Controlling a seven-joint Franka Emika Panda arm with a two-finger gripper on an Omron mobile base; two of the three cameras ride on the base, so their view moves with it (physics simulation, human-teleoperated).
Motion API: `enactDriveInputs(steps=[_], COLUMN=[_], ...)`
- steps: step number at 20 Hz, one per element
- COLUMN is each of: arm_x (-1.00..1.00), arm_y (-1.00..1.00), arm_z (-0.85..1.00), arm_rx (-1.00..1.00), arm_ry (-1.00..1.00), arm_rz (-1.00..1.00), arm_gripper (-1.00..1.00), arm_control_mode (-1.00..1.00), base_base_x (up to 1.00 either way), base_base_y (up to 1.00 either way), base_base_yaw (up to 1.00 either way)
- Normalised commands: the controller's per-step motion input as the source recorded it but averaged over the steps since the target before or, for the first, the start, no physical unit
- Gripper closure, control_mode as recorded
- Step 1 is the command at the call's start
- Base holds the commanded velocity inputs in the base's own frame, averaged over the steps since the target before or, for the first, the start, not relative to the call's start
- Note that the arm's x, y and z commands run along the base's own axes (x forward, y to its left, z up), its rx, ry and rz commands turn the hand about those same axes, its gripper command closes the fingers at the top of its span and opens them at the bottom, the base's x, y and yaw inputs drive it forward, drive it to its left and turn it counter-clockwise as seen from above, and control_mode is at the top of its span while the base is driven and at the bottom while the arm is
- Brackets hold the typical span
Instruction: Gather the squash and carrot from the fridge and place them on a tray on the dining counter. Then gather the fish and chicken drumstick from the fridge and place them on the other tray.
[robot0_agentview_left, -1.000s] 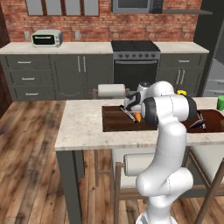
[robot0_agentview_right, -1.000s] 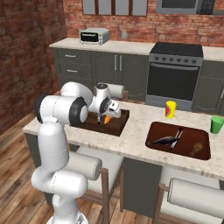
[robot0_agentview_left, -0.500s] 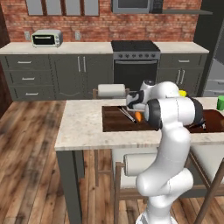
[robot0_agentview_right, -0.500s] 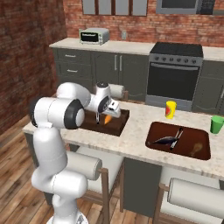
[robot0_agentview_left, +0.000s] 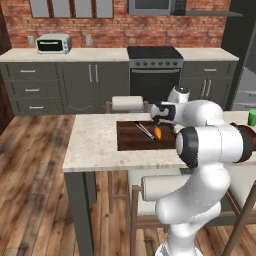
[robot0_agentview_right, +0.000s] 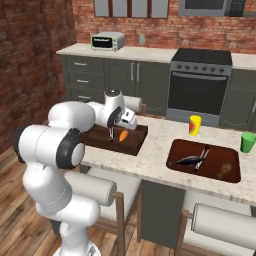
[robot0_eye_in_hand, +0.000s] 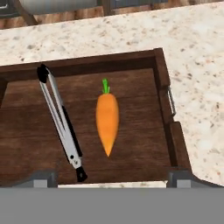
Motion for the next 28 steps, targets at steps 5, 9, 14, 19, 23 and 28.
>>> enactDriveInputs(steps=[5, 9, 14, 19, 23, 28], arm_x=[-0.62, -0.73, -0.86, -0.82, -0.84, -0.92], arm_y=[-0.02, 0.03, 0.09, 0.08, 0.0, 0.0], arm_z=[0.52, 0.61, 0.47, 0.52, 0.54, 0.52], arm_rx=[-0.02, -0.01, -0.01, 0.0, 0.0, 0.0], arm_ry=[-0.18, -0.19, -0.19, -0.09, -0.07, -0.1], arm_rz=[0.0, -0.01, -0.04, -0.05, 0.0, 0.0], arm_gripper=[-1.0, -1.0, -1.0, -1.0, -1.0, -1.0], arm_control_mode=[-1.0, -1.0, -1.0, -1.0, -1.0, -1.0], base_base_x=[0.0, 0.0, 0.0, 0.0, 0.0, 0.0], base_base_y=[0.0, 0.0, 0.0, 0.0, 0.0, 0.0], base_base_yaw=[0.0, 0.0, 0.0, 0.0, 0.0, 0.0])
